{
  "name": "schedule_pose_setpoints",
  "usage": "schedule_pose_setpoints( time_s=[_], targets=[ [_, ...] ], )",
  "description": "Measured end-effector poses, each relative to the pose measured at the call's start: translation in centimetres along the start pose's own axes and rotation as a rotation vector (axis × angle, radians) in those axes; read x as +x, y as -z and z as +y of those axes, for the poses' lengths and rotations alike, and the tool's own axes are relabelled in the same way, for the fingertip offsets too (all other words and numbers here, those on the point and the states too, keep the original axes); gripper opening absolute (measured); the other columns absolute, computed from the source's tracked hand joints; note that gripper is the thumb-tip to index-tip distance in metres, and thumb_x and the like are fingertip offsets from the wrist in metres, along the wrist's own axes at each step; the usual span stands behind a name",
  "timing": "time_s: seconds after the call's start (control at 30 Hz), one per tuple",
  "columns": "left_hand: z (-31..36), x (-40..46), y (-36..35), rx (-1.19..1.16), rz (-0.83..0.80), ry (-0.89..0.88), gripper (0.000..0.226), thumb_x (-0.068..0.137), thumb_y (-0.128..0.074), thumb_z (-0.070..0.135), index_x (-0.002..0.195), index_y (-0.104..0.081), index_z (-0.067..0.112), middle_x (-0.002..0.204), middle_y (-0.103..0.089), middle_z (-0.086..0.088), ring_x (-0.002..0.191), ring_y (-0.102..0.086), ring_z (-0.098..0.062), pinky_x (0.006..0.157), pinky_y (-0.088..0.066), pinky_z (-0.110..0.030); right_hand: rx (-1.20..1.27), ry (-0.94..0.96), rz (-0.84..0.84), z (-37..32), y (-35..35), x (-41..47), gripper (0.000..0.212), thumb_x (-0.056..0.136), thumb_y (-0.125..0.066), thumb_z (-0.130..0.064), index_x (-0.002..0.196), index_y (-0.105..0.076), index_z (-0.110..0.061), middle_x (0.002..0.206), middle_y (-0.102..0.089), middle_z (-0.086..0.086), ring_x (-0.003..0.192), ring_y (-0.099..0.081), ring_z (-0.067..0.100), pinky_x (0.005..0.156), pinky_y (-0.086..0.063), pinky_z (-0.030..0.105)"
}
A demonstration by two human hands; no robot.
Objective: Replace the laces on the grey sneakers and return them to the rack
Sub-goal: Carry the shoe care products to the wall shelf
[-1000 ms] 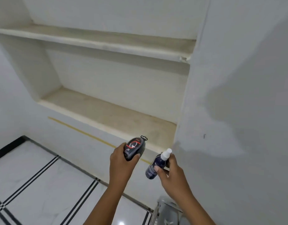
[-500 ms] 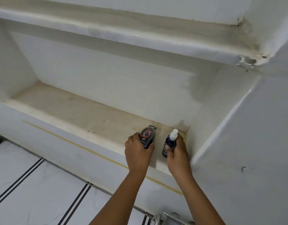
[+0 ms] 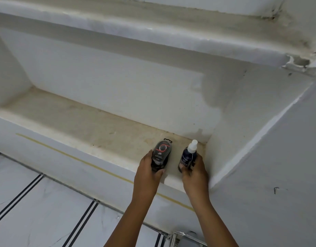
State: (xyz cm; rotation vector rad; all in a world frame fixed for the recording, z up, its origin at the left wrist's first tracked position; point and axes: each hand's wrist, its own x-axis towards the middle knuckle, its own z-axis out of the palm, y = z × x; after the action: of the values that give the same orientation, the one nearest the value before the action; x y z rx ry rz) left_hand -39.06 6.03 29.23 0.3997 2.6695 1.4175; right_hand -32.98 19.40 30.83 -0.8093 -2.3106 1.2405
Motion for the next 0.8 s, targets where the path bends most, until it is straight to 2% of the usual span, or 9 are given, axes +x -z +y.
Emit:
schedule_pose_setpoints(
  time_s=[0.2,0.33,0.57,0.8],
  targets=[
    [0.4,0.1,-0.5,-0.025,-0.002,-0.024,0.064,0.074,-0.079,0.026,0.130,-0.047,0.034,0.121,-0.056,0.016,0.110,-0.055,-0.006,0.085,-0.051,-0.027,-0.003,0.005,0.024,-0.1,-0.2,0.0,0.045,0.091,-0.058,-0.010,0.134,-0.044,-0.012,0.122,-0.059,0.006,0.109,-0.058,0.027,0.086,-0.046,0.031],
    [0.9,0.0,-1.1,-0.041,0.013,-0.025,0.063,0.073,-0.079,0.026,0.127,-0.048,0.033,0.120,-0.055,0.014,0.109,-0.054,-0.007,0.084,-0.050,-0.028,-0.021,0.016,0.019,0.1,-0.2,0.0,0.046,0.091,-0.058,-0.009,0.134,-0.043,-0.013,0.123,-0.059,0.006,0.109,-0.058,0.026,0.084,-0.043,0.027],
    [1.1,-0.2,-1.0,-0.044,0.028,-0.016,0.061,0.074,-0.078,0.024,0.128,-0.049,0.032,0.120,-0.055,0.014,0.107,-0.053,-0.007,0.082,-0.045,-0.023,-0.058,0.013,0.074,0.1,-0.4,-0.1,0.045,0.089,-0.060,-0.007,0.132,-0.046,-0.005,0.122,-0.058,0.012,0.110,-0.057,0.032,0.087,-0.046,0.032],
    [0.8,0.3,-1.5,-0.013,0.026,-0.023,0.058,0.074,-0.078,0.023,0.124,-0.050,0.033,0.115,-0.056,0.014,0.104,-0.055,-0.008,0.078,-0.051,-0.026,-0.046,0.017,0.092,-0.1,-0.4,-0.4,0.046,0.090,-0.058,-0.007,0.134,-0.045,-0.007,0.124,-0.057,0.011,0.113,-0.056,0.031,0.091,-0.048,0.039]
  ],
)
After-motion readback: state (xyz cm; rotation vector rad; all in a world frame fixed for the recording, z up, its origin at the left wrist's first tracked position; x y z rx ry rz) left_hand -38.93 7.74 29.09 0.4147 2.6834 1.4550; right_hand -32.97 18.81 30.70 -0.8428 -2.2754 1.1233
